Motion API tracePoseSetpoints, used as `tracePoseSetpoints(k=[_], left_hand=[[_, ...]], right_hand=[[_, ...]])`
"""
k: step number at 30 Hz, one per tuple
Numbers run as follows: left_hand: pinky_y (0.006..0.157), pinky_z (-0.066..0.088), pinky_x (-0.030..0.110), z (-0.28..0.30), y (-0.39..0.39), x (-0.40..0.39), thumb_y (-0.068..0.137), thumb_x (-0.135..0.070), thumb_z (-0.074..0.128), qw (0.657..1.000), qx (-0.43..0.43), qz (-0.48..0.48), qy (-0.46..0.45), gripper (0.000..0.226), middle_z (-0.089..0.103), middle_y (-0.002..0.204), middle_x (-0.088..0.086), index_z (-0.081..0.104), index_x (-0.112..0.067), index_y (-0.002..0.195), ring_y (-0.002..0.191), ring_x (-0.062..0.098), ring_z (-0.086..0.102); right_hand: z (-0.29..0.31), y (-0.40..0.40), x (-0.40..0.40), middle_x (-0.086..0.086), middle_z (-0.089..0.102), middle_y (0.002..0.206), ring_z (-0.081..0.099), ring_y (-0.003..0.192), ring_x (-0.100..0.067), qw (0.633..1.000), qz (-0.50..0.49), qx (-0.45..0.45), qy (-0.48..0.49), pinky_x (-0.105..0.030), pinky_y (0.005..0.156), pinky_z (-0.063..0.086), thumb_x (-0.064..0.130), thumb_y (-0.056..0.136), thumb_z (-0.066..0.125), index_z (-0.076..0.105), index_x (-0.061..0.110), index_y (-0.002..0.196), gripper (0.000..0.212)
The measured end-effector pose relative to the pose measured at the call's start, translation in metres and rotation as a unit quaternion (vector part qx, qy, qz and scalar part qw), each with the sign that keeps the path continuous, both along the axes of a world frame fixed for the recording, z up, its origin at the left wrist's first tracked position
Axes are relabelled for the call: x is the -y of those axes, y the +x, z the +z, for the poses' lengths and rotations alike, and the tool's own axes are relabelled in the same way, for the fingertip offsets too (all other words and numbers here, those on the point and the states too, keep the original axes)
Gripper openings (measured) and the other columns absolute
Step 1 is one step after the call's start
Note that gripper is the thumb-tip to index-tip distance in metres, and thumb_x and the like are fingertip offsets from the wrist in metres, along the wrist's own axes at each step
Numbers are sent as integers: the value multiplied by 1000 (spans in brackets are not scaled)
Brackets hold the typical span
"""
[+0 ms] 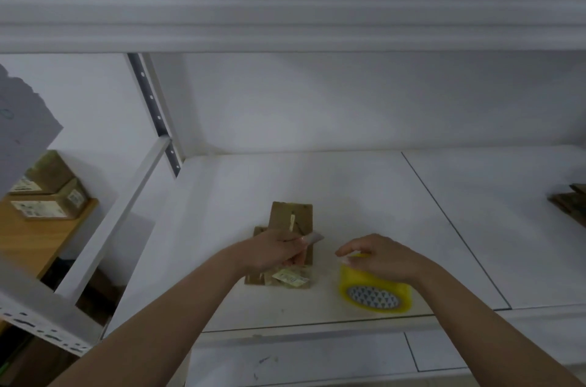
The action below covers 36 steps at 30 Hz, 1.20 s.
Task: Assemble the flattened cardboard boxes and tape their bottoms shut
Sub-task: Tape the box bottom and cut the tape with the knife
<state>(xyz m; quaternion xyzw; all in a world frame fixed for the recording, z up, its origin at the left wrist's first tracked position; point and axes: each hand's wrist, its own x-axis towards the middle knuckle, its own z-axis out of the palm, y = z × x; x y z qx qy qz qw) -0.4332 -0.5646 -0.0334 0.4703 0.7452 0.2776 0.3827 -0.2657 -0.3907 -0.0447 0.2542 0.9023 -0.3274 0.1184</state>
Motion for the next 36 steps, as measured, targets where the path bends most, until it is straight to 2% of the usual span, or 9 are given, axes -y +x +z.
tracePoseSetpoints(k=[7, 13, 16, 19, 21, 23, 26, 29, 36], left_hand=[[68, 35, 23, 12, 21, -18, 106, -34, 28, 971, -166, -112, -133, 52, 52, 76, 3, 64, -8, 80, 73, 15, 49], [100, 38, 40, 2, 34, -36, 108, -23, 19, 934, -251, -122, -222, 47, 55, 126, 22, 45, 1, 138, 119, 33, 48], [102, 36, 37, 3, 33, -36, 107, -31, 20, 939, -251, -102, -212, 50, 53, 131, 23, 57, -1, 125, 121, 30, 46], [79, 36, 27, 12, 13, -22, 103, -42, 33, 974, -122, -99, -161, 44, 59, 94, 6, 56, -16, 77, 80, 15, 49], [84, 35, 31, 10, -1, -9, 92, -63, 38, 991, -10, -44, -125, 50, 53, 82, -3, 50, -21, 69, 76, 13, 47], [82, 39, 32, 6, -6, -4, 95, -59, 41, 996, 49, 18, -69, 45, 53, 80, -1, 52, -21, 72, 73, 13, 48], [73, 39, 28, 2, 8, -18, 104, -35, 36, 993, -74, 28, -88, 29, 58, 90, 3, 53, -15, 93, 76, 13, 51], [80, 41, 30, -3, 31, -33, 98, -46, 46, 965, -225, 53, -127, 42, 59, 106, 8, 53, -7, 112, 97, 23, 57], [66, 44, 29, -20, 44, -37, 85, -25, 60, 936, -313, 110, -113, 23, 61, 101, 5, 45, -14, 99, 96, 25, 62]], right_hand=[[1, -5, 14, 16, 64, 124, 59, 114, -11, 995, -29, 18, 92, -31, 94, 46, 51, 90, 56, 69, 44, 111, 26], [1, -4, 22, 15, 70, 109, 64, 100, -11, 993, -75, -18, 92, -31, 87, 51, 51, 88, 59, 74, 39, 101, 24], [-3, -2, 22, 13, 71, 102, 65, 94, -11, 991, -102, -21, 87, -30, 81, 52, 47, 88, 60, 76, 34, 95, 22], [-7, 12, 9, 5, 74, 91, 68, 83, -12, 986, -139, 1, 88, -27, 71, 50, 41, 87, 60, 71, 19, 75, 27], [-10, 22, 3, 7, 74, 91, 67, 82, -10, 984, -153, 11, 88, -27, 72, 51, 40, 88, 59, 72, 20, 76, 27], [-13, 27, 2, 10, 74, 96, 67, 86, -8, 983, -163, 5, 87, -29, 77, 52, 41, 89, 59, 76, 21, 89, 26], [-14, 25, 6, 11, 73, 99, 67, 90, -9, 982, -162, -1, 96, -28, 78, 51, 42, 91, 57, 76, 23, 95, 27], [-11, 24, 7, 14, 71, 100, 64, 93, -9, 982, -161, 5, 96, -26, 77, 47, 45, 92, 57, 75, 33, 94, 22], [-12, 23, 6, 14, 70, 101, 65, 95, -11, 981, -170, 3, 90, -28, 82, 49, 46, 90, 58, 74, 36, 93, 19]])
